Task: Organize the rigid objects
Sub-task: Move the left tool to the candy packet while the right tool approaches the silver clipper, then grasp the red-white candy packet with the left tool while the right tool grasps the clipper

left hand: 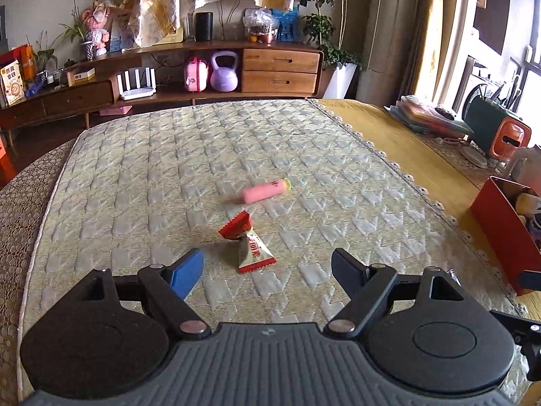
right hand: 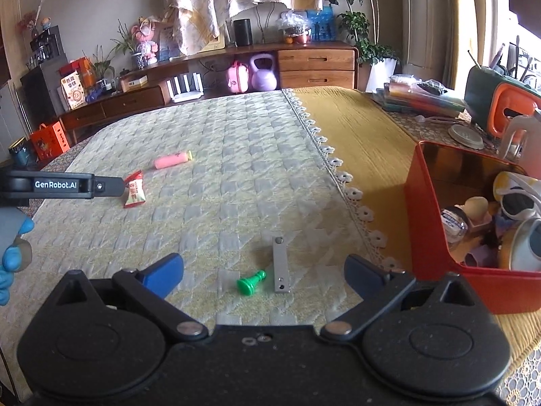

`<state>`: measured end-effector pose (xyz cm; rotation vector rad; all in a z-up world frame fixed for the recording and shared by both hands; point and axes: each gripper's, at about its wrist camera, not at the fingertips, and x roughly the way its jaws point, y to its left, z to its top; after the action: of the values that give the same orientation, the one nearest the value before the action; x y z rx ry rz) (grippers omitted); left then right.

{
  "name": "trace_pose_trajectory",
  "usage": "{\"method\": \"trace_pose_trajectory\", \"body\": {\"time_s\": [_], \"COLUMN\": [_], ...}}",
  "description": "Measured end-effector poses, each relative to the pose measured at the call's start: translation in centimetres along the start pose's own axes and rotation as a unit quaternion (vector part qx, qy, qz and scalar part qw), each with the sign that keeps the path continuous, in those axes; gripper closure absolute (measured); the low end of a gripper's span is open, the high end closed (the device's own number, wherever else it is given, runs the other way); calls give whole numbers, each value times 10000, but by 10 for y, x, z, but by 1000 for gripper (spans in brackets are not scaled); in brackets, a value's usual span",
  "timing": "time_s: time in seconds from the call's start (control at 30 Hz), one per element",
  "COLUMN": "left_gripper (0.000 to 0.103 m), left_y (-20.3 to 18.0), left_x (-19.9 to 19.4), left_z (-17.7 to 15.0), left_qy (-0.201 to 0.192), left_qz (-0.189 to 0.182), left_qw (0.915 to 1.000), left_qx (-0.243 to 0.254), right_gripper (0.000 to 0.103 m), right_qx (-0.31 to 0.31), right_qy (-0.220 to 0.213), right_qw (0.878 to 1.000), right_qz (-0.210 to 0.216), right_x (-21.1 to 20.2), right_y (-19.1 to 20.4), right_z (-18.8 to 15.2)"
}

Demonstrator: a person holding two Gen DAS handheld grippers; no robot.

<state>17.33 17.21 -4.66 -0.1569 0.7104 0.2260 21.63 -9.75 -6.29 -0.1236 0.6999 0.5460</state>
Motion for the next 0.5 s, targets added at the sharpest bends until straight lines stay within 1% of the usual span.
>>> {"method": "trace_pose_trajectory", "body": {"time_s": [0.07,0.23,0.43,0.5], "left_gripper": [20,20,20,20], "left_y": [2,1,2,2], "left_x": [8,24,42,48], "left_z": [-1,0,1,1], "left_qy": [42,122,219,251], "left_qz": [65,141,215,214], "left_qw": [10000,9998,9995,9995], "left_qx": [25,58,29,25], "right_gripper": [3,9,20,26], "right_qx": [-26,47,48,50], "right_qy": [49,209,314,340], "right_qw": [10000,9998,9995,9994], "right_qz": [-14,-31,-63,-74], "right_x": [8,26,43,47], "right_y": [0,-5,-9,-11], "right_z": [2,6,8,9]}}
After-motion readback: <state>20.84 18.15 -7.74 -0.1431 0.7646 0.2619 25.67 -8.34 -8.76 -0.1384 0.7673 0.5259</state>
